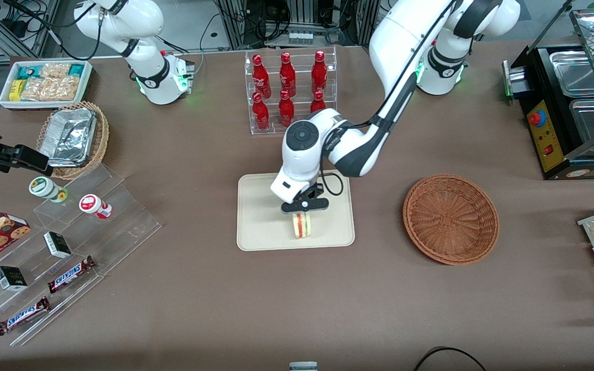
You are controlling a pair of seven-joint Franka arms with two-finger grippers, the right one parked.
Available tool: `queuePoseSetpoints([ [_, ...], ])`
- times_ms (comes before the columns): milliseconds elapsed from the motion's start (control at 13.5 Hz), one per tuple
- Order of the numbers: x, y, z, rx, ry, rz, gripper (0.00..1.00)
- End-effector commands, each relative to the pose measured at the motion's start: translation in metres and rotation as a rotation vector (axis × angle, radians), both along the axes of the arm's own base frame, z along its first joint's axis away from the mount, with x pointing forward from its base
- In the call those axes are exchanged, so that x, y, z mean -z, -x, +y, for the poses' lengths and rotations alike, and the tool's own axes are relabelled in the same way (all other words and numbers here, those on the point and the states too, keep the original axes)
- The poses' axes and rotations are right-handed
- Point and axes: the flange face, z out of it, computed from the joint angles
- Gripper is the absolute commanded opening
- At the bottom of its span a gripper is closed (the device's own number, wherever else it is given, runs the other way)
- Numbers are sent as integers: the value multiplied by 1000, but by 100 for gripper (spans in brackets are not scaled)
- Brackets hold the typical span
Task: Place sandwich from basket to tray
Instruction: 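Carry the held sandwich with the left gripper over the cream tray, then lower the sandwich onto the tray and open the left gripper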
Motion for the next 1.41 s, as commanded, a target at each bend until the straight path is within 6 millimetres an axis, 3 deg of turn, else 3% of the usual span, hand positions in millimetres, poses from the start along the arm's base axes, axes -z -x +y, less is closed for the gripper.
queuePoseSetpoints([
  [0, 12, 6, -16, 45, -28, -28, 5],
  [296, 28, 13, -19, 66, -48, -17, 5],
  [370, 31, 15, -19, 70, -53, -16, 15],
  [519, 35, 15, -19, 72, -60, -15, 100],
  [815, 14, 10, -19, 49, -37, -33, 100],
  [963, -14, 7, -19, 38, -16, -55, 100],
  [1185, -74, -3, -5, 4, 6, -84, 100],
  [1333, -119, -20, 26, -44, -9, -83, 100],
])
